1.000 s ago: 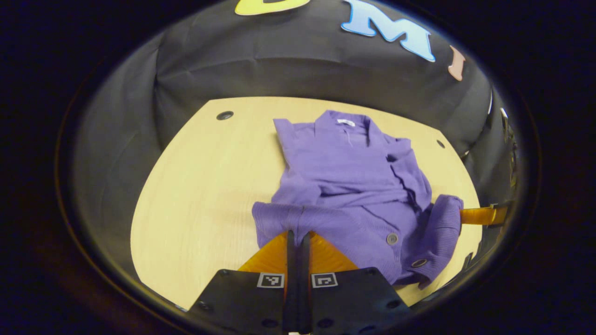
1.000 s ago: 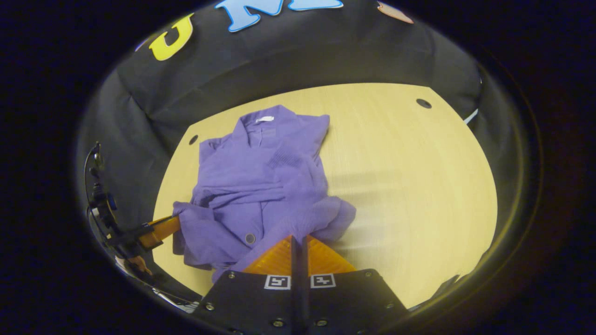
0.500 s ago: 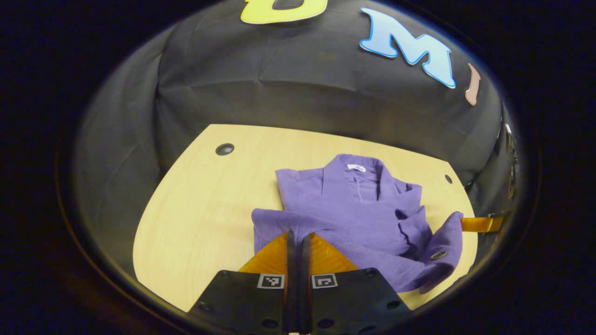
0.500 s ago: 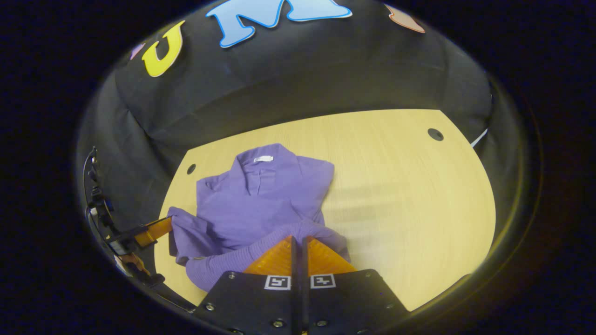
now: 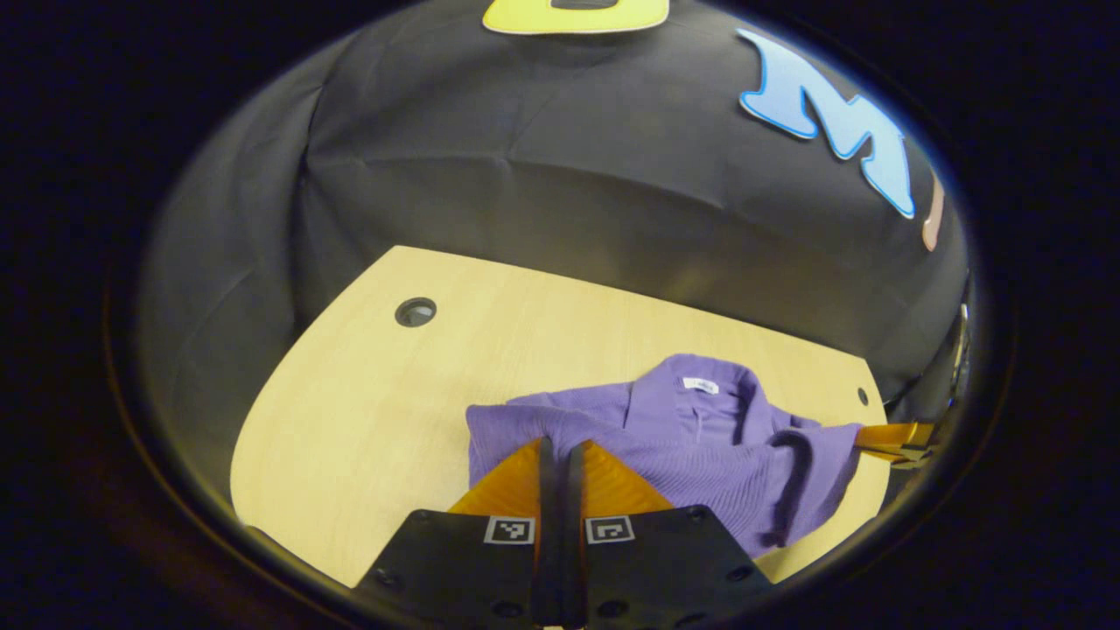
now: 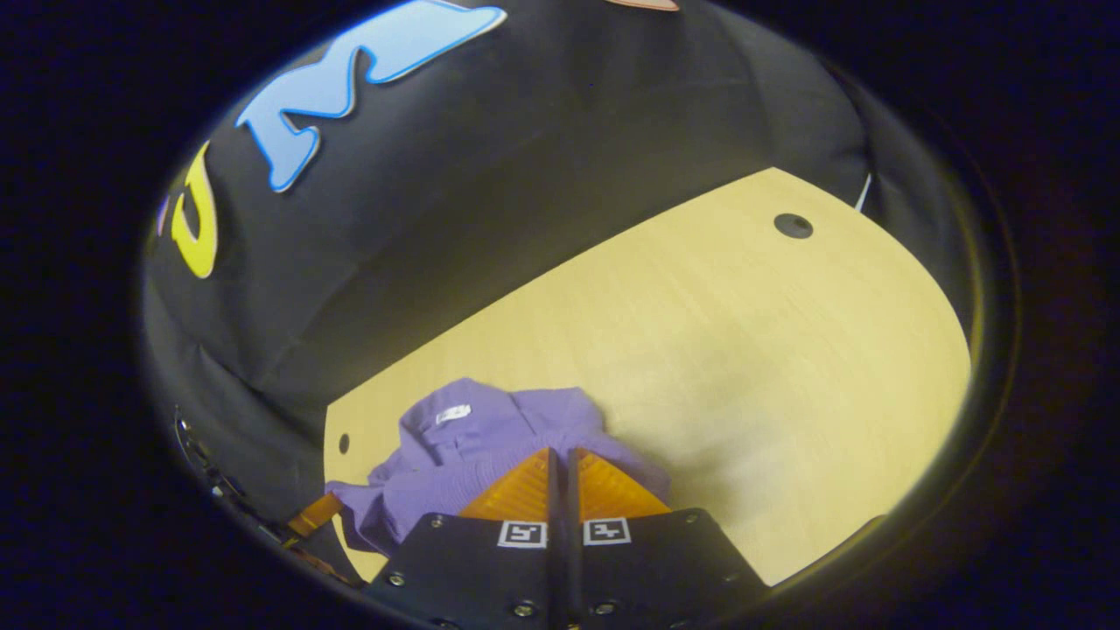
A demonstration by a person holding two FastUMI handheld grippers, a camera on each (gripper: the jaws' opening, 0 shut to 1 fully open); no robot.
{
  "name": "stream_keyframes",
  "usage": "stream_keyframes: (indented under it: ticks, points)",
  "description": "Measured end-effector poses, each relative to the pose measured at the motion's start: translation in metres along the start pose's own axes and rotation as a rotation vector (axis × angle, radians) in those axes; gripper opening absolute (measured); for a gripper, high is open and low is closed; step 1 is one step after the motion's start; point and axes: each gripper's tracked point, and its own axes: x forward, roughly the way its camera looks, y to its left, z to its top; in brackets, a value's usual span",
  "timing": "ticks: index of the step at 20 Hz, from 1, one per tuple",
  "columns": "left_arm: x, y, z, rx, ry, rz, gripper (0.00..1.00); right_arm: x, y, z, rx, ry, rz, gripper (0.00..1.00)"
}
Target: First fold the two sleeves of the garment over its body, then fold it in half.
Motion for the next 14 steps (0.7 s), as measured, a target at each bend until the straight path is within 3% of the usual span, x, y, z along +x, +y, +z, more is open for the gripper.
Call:
stream_keyframes:
  ticks: [5,7,10,14]
  points:
    - [0.045,-0.001,0.014,0.019,-0.017,0.013,0.06,0.039,-0.017,0.023,0.061,-0.055,-0.056,0.01]
    - [0.061,-0.001,0.014,0.017,-0.005,0.02,0.07,0.048,-0.025,0.028,-0.032,-0.05,-0.083,0.01]
    - [0.078,0.002,-0.004,0.053,0.039,0.055,0.07,0.043,-0.016,0.038,-0.16,-0.073,-0.06,0.01]
    - [0.076,0.0,-0.002,0.065,0.035,0.062,0.07,0.041,-0.012,0.031,-0.216,-0.042,-0.045,0.01]
